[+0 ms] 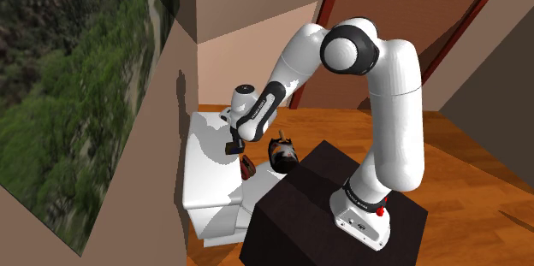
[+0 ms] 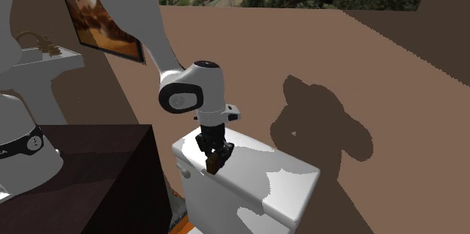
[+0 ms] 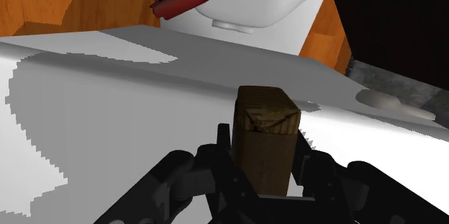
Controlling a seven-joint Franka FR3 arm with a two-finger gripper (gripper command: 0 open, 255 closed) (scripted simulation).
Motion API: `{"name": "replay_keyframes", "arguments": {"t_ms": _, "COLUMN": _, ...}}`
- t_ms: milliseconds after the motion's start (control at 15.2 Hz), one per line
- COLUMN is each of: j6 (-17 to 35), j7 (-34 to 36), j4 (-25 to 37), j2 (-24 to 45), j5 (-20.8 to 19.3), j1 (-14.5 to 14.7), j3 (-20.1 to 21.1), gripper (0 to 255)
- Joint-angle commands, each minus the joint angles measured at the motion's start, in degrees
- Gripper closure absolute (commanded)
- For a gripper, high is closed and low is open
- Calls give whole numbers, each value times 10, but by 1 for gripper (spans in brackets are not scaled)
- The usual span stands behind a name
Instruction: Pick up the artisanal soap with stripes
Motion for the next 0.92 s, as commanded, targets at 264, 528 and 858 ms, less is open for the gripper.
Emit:
{"name": "replay_keyframes", "arguments": {"t_ms": 264, "j6": 1, "j7": 0, "j4": 0, "j2": 1, "j5": 0, "j1": 0, "j3": 0, "gripper": 255}}
{"name": "replay_keyframes", "arguments": {"t_ms": 528, "j6": -5, "j7": 0, "j4": -2, "j2": -7, "j5": 0, "j1": 0, "j3": 0, "gripper": 255}}
{"name": "replay_keyframes", "arguments": {"t_ms": 858, "j6": -33, "j7": -2, "j4": -15, "j2": -48, "j5": 2, "j1": -1, "j3": 2, "gripper": 255}}
